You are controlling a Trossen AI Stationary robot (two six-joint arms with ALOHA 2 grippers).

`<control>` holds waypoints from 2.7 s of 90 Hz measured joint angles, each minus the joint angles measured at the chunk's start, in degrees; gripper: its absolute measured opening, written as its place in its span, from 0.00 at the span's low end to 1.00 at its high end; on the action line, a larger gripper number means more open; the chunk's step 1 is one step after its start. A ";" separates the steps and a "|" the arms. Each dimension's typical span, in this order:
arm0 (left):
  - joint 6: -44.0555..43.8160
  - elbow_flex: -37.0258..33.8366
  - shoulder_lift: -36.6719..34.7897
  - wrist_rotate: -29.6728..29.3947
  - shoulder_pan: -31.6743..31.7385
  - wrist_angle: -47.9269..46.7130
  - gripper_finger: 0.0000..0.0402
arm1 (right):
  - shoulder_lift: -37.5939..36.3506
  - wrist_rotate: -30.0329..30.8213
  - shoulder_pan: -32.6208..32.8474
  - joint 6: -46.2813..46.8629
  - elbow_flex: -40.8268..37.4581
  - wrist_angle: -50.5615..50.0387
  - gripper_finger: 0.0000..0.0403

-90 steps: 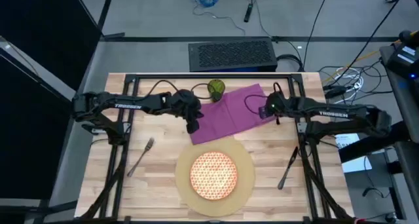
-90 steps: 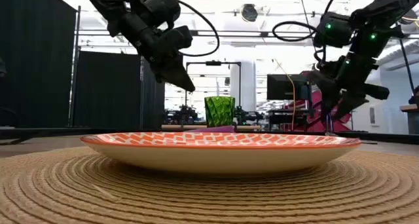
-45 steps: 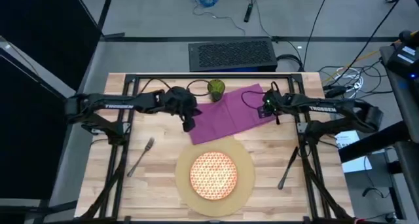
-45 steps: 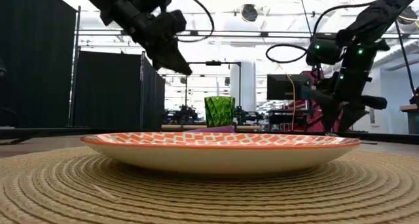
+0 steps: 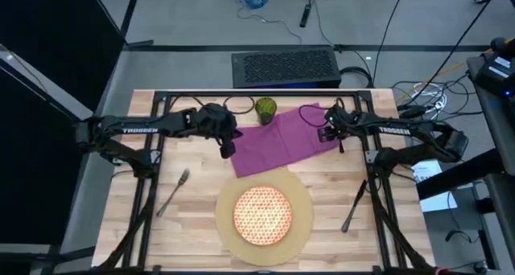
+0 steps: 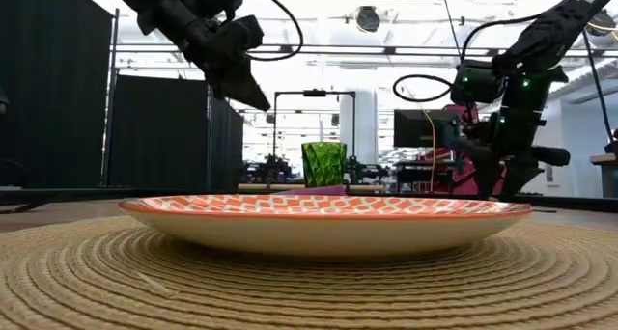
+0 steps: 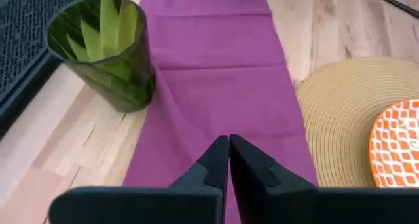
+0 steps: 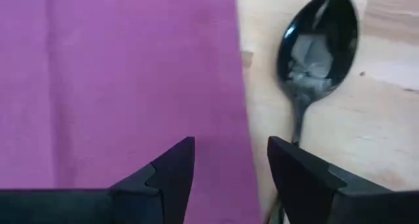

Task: Set table place
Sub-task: Fold the purple napkin

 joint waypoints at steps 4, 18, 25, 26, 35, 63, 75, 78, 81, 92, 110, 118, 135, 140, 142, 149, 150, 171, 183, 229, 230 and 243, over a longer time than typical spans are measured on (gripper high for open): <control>0.06 0.00 0.00 0.00 0.00 -0.01 0.00 | 0.00 -0.74 -0.52 -0.36 0.00 0.17 0.45; 0.41 0.00 0.00 0.34 0.00 -0.09 0.00 | 1.43 -2.94 -0.80 -0.70 0.02 2.73 0.45; 0.43 0.00 0.00 0.45 0.00 -0.09 0.00 | 2.93 -3.99 -0.79 -0.71 0.07 3.78 0.45; 0.43 0.00 0.00 0.46 0.00 -0.09 0.00 | 3.18 -4.04 -0.76 -0.72 0.07 3.73 0.45; 0.43 0.00 0.00 0.48 0.00 -0.37 0.00 | 5.30 -3.79 -0.77 -1.20 0.34 3.86 0.45; 1.00 0.00 0.00 0.66 0.11 -0.60 0.00 | 4.28 -3.27 0.77 -3.06 0.12 3.89 0.19; 1.38 0.00 -0.09 0.57 0.74 -0.65 0.00 | 3.65 -6.16 1.60 -4.40 0.04 3.92 0.02; 1.39 0.00 -0.27 0.47 1.05 -0.75 0.00 | 3.53 -6.82 1.94 -4.26 0.04 3.86 0.02; 1.37 0.00 -0.61 0.37 1.34 -0.75 0.00 | 3.29 -7.77 2.28 -4.02 0.02 3.81 0.02; 1.38 0.00 -2.70 0.37 2.67 -0.93 0.00 | 1.57 -9.47 5.32 -2.95 -0.04 2.08 0.00; 1.43 0.00 -6.70 0.31 4.46 -3.14 0.00 | -5.35 -5.49 11.36 1.54 -0.04 -9.28 0.00; 1.48 0.00 -8.14 0.27 5.25 -3.88 0.00 | -10.07 -5.42 14.44 4.52 -0.04 -11.78 0.00; 1.64 0.00 -10.47 0.26 6.71 -4.37 0.00 | -19.58 -4.92 23.36 13.45 -0.02 -15.85 0.00; 1.68 0.00 -10.99 0.26 6.99 -4.63 0.00 | -21.56 -4.04 26.52 16.69 -0.02 -17.85 0.00; 1.68 0.00 -11.22 0.26 7.09 -4.63 0.00 | -22.26 -3.82 27.83 18.05 -0.02 -18.55 0.00; 1.78 0.00 -11.71 0.60 7.51 -4.88 0.00 | -24.15 -2.21 32.57 22.57 -0.02 -20.60 0.00; 1.80 0.00 -11.75 0.73 7.60 -4.87 0.00 | -24.37 -1.90 33.20 23.23 -0.02 -20.92 0.00; 1.82 0.01 -12.59 1.62 9.19 -6.64 0.00 | -26.80 1.72 43.47 32.78 0.24 -24.78 0.00; 1.81 0.00 -12.85 1.95 9.53 -6.96 0.00 | -26.69 6.49 45.85 33.03 2.42 -23.44 0.00; 1.59 0.28 -12.85 1.98 9.84 -6.04 0.00 | -9.99 -0.77 32.86 10.91 4.35 10.02 0.00; 1.59 0.28 -12.85 1.99 9.84 -6.05 0.00 | -9.52 -1.09 32.62 10.50 4.35 10.86 0.00; 1.87 0.28 -12.85 2.00 10.13 -6.05 0.00 | -3.00 -3.71 29.70 6.35 7.27 16.03 0.00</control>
